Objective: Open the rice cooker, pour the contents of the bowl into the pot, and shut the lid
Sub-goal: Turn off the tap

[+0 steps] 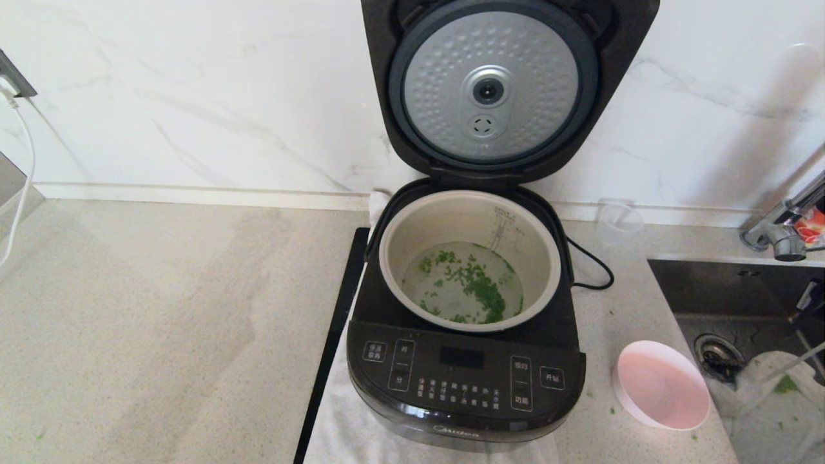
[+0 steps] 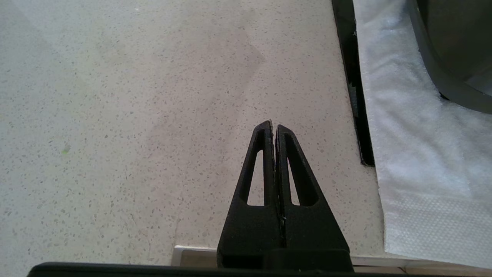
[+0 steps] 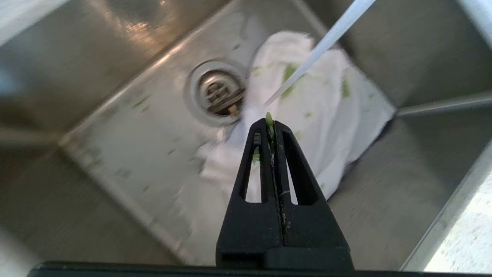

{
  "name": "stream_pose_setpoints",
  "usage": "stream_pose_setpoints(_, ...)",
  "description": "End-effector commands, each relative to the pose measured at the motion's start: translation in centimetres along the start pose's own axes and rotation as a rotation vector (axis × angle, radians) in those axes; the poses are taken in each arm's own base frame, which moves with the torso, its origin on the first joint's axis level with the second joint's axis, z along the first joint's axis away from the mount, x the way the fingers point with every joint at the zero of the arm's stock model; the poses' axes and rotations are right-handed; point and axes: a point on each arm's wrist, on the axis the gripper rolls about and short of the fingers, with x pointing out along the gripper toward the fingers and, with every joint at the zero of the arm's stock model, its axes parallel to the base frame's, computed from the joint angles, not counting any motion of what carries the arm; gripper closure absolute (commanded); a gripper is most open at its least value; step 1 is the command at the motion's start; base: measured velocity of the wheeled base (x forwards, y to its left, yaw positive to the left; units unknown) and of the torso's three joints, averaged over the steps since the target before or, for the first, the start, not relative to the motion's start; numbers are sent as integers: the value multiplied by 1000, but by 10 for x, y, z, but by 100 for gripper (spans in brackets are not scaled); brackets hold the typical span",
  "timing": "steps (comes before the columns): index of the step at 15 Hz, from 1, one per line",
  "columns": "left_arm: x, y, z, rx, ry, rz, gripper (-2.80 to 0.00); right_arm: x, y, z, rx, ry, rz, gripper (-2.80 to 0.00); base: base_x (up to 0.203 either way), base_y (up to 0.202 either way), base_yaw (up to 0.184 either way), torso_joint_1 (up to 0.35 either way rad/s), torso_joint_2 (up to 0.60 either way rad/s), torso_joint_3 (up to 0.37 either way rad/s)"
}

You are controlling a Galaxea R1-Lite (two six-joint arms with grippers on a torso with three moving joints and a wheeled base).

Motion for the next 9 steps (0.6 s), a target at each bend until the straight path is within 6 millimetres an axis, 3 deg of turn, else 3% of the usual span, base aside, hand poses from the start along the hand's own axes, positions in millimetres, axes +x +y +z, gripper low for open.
stream_pose_setpoints(1,0,0,0,0,0,0,0,22,3,-8,-19,5,-53,0,0,0,0,0,0,0)
stream_pose_setpoints(9,0,0,0,0,0,0,0,68,12,1,-46,-171,-166,0,0,0,0,0,0,0)
